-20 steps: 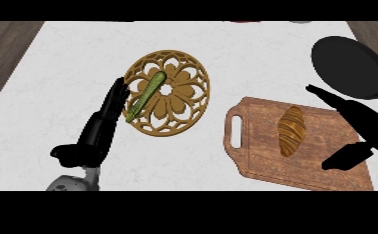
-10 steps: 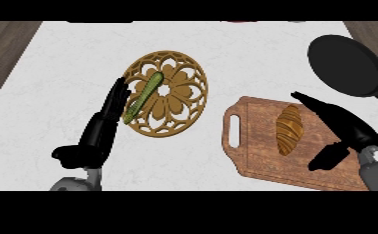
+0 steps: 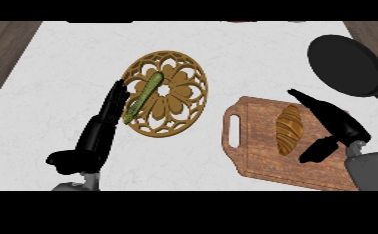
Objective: Pick the croissant from the cutting board and place it in the pan
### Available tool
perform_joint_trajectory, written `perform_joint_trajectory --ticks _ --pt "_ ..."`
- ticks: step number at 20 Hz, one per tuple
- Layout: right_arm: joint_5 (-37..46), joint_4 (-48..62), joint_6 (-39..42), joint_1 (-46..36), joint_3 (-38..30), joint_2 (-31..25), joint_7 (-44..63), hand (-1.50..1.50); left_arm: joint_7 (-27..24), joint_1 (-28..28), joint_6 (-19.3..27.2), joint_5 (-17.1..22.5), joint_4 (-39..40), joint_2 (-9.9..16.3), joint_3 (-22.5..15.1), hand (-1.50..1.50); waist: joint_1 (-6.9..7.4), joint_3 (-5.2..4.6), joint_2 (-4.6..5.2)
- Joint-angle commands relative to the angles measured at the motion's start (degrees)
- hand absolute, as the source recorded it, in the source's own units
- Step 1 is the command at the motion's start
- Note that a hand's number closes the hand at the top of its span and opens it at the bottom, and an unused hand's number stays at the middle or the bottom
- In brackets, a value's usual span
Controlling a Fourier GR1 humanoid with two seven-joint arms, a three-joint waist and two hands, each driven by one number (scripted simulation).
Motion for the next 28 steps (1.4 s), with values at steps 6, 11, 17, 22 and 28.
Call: perform_joint_trajectory --ticks 6,11,17,22,28 --pt "6.56 12.14 0.57 -8.67 -1.32 6.99 -0.53 -1.5 1.28 -1.14 -1.8 -1.13 0.77 -0.49 2.77 0.0 0.28 0.01 0.07" --pt "9.68 21.37 -0.11 -10.84 -3.73 6.45 -6.58 -1.5 -2.74 -3.9 -2.2 -2.28 6.51 -3.26 3.43 0.0 0.16 0.01 0.11" --pt "17.02 21.86 -4.89 -8.01 1.85 7.32 -12.24 1.5 0.12 -1.22 -3.31 -2.31 2.31 -2.09 2.96 0.0 0.15 0.01 0.05" --pt "19.11 28.62 -9.45 -11.77 0.32 9.64 -14.31 1.5 2.8 -2.99 -3.33 -1.41 -1.03 -2.1 4.13 0.0 0.53 0.04 0.14" --pt "18.94 16.24 -13.9 -4.74 -3.05 6.06 -14.42 1.5 2.78 0.48 -3.61 -2.22 -2.06 -2.19 3.53 0.0 -0.32 0.0 -0.17"
